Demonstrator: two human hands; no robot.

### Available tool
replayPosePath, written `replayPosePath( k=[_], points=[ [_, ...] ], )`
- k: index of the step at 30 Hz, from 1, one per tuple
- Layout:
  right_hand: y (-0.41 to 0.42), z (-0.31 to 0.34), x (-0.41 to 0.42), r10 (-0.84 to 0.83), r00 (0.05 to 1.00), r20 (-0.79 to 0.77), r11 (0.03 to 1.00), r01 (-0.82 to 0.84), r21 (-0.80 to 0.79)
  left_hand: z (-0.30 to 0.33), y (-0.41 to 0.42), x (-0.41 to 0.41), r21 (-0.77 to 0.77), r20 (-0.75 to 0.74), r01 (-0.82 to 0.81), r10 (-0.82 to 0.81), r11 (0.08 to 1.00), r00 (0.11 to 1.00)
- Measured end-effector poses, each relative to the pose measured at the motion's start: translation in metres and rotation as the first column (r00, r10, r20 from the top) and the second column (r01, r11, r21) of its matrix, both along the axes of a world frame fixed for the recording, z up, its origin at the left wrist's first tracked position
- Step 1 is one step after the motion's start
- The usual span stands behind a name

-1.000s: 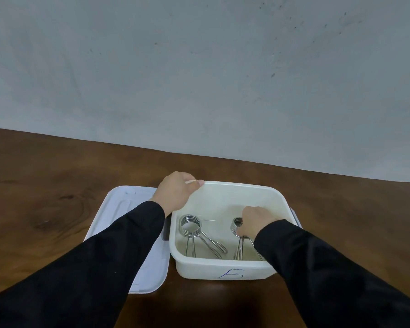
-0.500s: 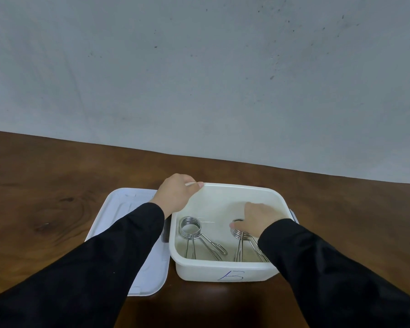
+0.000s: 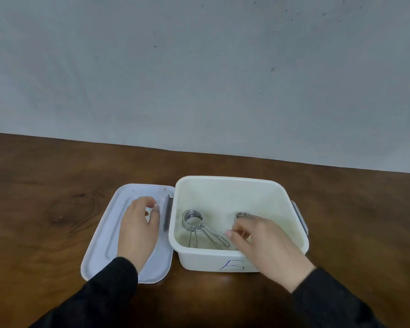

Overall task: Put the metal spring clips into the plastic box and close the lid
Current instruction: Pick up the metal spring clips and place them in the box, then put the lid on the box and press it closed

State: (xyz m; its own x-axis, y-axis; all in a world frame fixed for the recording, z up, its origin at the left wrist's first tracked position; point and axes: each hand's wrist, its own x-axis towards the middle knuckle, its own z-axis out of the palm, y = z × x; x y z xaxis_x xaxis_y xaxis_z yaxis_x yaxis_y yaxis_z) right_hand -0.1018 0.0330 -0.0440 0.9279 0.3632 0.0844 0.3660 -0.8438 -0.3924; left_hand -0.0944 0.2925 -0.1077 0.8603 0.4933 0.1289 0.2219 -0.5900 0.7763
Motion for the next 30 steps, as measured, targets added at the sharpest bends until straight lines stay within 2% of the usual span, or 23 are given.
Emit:
replayPosePath(
  k=[3,6,9,13,16,18,20,22,23,25,26,28,30],
  points=[
    [0.004,-0.014,-0.011,0.029,0.995,0.1,0.999,-0.027,-0.02,-0.026,0.004,-0.038,0.185,-0.071,0.039,-0.026,0.982,0.997],
    [0.003,-0.017,-0.011,0.017,0.988,0.156,0.999,-0.008,-0.053,-0.048,0.006,-0.071,0.409,-0.225,0.286,-0.208,0.867,0.952],
    [0.003,-0.019,-0.013,0.02,0.985,0.172,0.995,-0.004,-0.095,-0.063,0.01,-0.088,0.483,-0.344,0.436,-0.293,0.759,0.892],
    [0.004,-0.018,-0.016,0.036,0.983,0.178,0.988,-0.009,-0.154,-0.068,0.016,-0.095,0.548,-0.291,0.456,-0.351,0.701,0.89],
    [0.004,-0.015,-0.016,0.043,0.989,0.144,0.984,-0.017,-0.176,-0.065,0.016,-0.097,0.592,-0.199,0.416,-0.374,0.69,0.906],
    [0.004,-0.014,-0.016,0.042,0.991,0.126,0.982,-0.018,-0.187,-0.056,0.016,-0.096,0.571,-0.156,0.364,-0.338,0.736,0.928],
    [0.005,-0.013,-0.017,0.032,0.991,0.127,0.982,-0.007,-0.19,-0.039,0.017,-0.093,0.469,-0.039,0.222,-0.23,0.855,0.972],
    [0.005,-0.012,-0.017,0.018,0.993,0.115,0.982,0.004,-0.189,-0.013,0.016,-0.091,0.257,0.087,0.039,-0.063,0.966,0.994],
    [0.005,-0.012,-0.018,0.017,0.994,0.104,0.985,0.001,-0.17,0.003,0.016,-0.091,0.134,0.164,-0.03,0.007,0.991,0.986],
    [0.004,-0.01,-0.018,0.018,0.997,0.072,1.0,-0.016,-0.021,0.042,0.015,-0.09,-0.032,0.336,-0.081,0.087,0.996,0.938],
    [0.004,-0.006,-0.018,0.008,0.998,0.059,0.993,-0.015,0.116,0.064,0.015,-0.089,-0.021,0.453,-0.08,0.081,0.997,0.888],
    [-0.001,0.008,-0.014,-0.079,0.994,0.076,0.928,0.046,0.369,0.105,0.014,-0.085,0.111,0.635,-0.06,-0.024,0.992,0.772],
    [-0.01,0.029,-0.006,-0.184,0.977,0.112,0.853,0.101,0.513,0.138,0.013,-0.076,0.164,0.742,-0.028,-0.104,0.986,0.663]
  ],
)
